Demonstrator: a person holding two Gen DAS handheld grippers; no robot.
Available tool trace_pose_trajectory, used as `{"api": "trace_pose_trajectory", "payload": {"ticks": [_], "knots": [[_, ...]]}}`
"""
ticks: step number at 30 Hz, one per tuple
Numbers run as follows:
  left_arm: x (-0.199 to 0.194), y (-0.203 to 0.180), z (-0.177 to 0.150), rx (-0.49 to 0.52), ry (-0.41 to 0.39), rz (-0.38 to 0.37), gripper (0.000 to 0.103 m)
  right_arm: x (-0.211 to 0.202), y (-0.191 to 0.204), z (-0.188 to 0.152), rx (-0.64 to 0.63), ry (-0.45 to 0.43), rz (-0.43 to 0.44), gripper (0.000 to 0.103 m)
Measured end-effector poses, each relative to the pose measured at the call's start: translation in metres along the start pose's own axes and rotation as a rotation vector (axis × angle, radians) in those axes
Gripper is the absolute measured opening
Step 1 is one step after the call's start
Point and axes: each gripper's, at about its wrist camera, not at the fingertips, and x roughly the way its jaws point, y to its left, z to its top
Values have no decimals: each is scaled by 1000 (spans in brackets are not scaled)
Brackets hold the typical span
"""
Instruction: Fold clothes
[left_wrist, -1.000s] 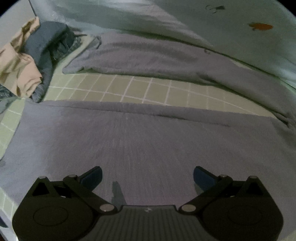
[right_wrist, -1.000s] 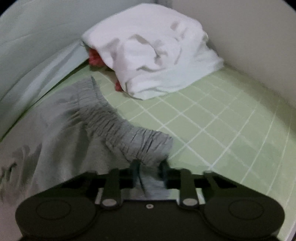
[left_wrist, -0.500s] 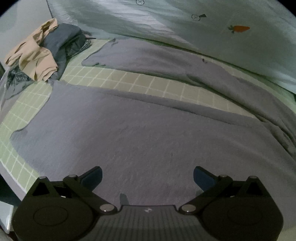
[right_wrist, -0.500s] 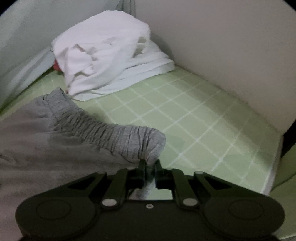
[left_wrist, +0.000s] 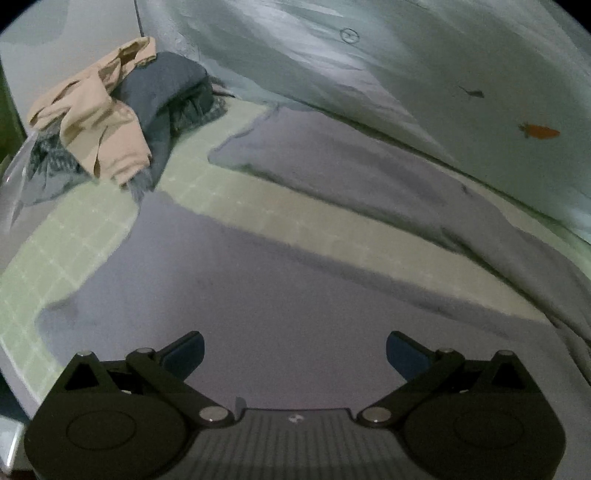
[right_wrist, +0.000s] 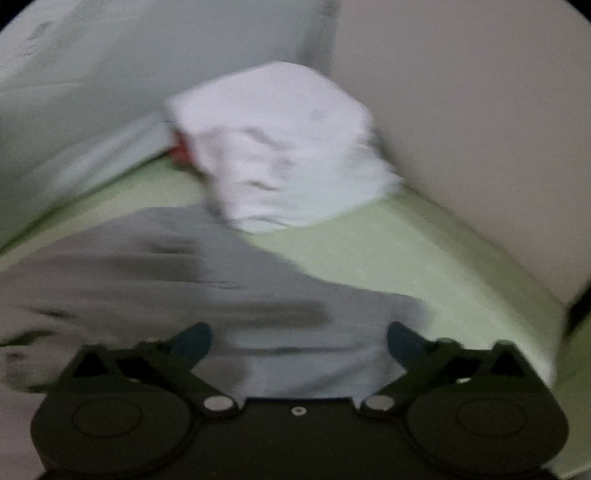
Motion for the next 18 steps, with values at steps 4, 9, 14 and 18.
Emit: {"api": "trace_pose_trajectory", "payload": {"ticks": [4, 9, 14, 18], "knots": [[23, 25, 33, -23, -4, 13, 103, 3, 60, 11, -34, 4, 104, 103], [62, 62, 84, -85, -18, 36, 103, 21, 144, 34, -34, 18, 192, 103], [109, 87, 131, -152, 2, 71, 102, 57, 230, 65, -49, 91, 211, 103], [146, 96, 158, -183, 19, 108, 95, 88, 281, 84, -28, 132, 205, 102]]}}
